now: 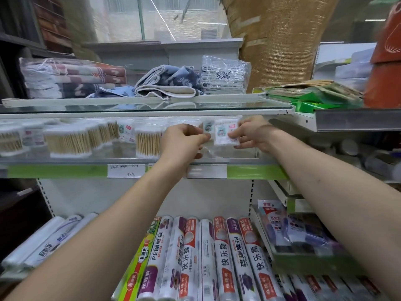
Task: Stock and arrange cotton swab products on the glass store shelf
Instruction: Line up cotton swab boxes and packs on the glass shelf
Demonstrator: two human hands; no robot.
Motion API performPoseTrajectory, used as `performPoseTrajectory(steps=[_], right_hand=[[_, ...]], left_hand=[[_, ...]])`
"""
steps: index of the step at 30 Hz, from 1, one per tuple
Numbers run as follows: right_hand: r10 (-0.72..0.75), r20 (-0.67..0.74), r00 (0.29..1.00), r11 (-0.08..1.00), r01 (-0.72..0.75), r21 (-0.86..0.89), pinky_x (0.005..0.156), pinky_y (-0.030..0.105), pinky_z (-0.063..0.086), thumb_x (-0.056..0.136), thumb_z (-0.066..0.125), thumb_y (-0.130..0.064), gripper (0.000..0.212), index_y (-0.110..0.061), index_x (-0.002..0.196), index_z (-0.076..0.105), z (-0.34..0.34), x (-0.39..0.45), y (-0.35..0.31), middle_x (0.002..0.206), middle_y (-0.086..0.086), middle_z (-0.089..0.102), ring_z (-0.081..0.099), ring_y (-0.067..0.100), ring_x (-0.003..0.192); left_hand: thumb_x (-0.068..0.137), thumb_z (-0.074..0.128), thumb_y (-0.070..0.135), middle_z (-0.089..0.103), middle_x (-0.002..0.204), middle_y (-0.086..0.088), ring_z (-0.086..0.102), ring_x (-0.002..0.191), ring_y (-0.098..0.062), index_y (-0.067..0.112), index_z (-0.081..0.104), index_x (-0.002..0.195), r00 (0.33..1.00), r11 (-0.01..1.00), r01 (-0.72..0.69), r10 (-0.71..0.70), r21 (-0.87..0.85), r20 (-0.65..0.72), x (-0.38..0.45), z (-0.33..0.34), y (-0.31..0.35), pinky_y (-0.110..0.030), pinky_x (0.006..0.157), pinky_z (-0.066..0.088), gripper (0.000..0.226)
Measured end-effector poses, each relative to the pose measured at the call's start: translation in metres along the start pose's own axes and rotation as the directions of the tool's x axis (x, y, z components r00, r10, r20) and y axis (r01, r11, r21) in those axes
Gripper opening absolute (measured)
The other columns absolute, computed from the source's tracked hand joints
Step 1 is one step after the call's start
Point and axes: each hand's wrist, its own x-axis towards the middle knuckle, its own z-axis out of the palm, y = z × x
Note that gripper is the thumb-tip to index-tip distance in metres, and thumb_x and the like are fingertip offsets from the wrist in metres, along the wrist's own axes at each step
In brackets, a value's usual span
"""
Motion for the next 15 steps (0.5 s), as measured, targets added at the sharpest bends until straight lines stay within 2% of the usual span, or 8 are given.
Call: performPoseTrajectory(steps=[4, 6, 10, 13, 15], right_hand=[[0.021, -0.079, 0.997, 0.998, -0.026, -0.058, 0.069, 0.036, 0.063, 0.077, 0.079, 0.006, 0.033, -0.006, 0.106, 0.068, 0.022, 0.025, 0.001, 0.102, 0.012, 0.075, 0.074, 0.025, 0.087], [0.009, -0.106, 0.994, 0.991, -0.023, -0.130, 0.070, 0.033, 0.062, 0.076, 0.081, 0.003, 0.028, -0.008, 0.098, 0.068, 0.034, 0.034, -0.001, 0.100, 0.011, 0.075, 0.073, 0.022, 0.085], [-0.012, -0.172, 0.985, 0.980, -0.023, -0.199, 0.082, 0.041, 0.061, 0.072, 0.086, -0.002, 0.027, -0.010, 0.077, 0.061, 0.049, 0.045, -0.003, 0.096, 0.013, 0.073, 0.073, 0.025, 0.089], [-0.018, -0.199, 0.980, 0.967, -0.034, -0.253, 0.083, 0.039, 0.061, 0.070, 0.089, -0.007, 0.027, -0.008, 0.082, 0.065, 0.051, 0.049, -0.005, 0.090, 0.012, 0.073, 0.073, 0.022, 0.084], [-0.005, -0.201, 0.980, 0.964, -0.049, -0.262, 0.080, 0.039, 0.062, 0.068, 0.090, -0.009, 0.029, -0.007, 0.087, 0.068, 0.051, 0.049, -0.006, 0.089, 0.013, 0.074, 0.071, 0.020, 0.074]], left_hand=[[0.081, 0.082, 0.024, 0.073, 0.082, 0.002, 0.069, 0.078, -0.020, 0.023, 0.073, 0.083, 0.993, 0.984, -0.091, 0.100, 0.150, -0.057, 0.000, -0.014, -0.003, -0.046, 0.080, 0.062, 0.009], [0.081, 0.080, 0.028, 0.074, 0.081, 0.006, 0.070, 0.081, -0.017, 0.024, 0.074, 0.086, 0.986, 0.963, -0.130, 0.151, 0.235, -0.072, -0.001, -0.021, -0.004, -0.044, 0.083, 0.060, 0.009], [0.084, 0.077, 0.028, 0.073, 0.077, 0.010, 0.068, 0.079, -0.007, 0.021, 0.077, 0.090, 0.961, 0.901, -0.198, 0.255, 0.385, -0.102, -0.001, -0.032, -0.007, -0.035, 0.081, 0.058, 0.009], [0.085, 0.076, 0.027, 0.073, 0.078, 0.012, 0.068, 0.079, -0.004, 0.022, 0.077, 0.092, 0.952, 0.870, -0.217, 0.288, 0.443, -0.100, 0.000, -0.036, -0.009, -0.032, 0.080, 0.057, 0.009], [0.085, 0.075, 0.026, 0.073, 0.079, 0.013, 0.069, 0.080, -0.006, 0.022, 0.078, 0.092, 0.949, 0.863, -0.224, 0.298, 0.453, -0.099, 0.001, -0.035, -0.009, -0.034, 0.081, 0.058, 0.009]])
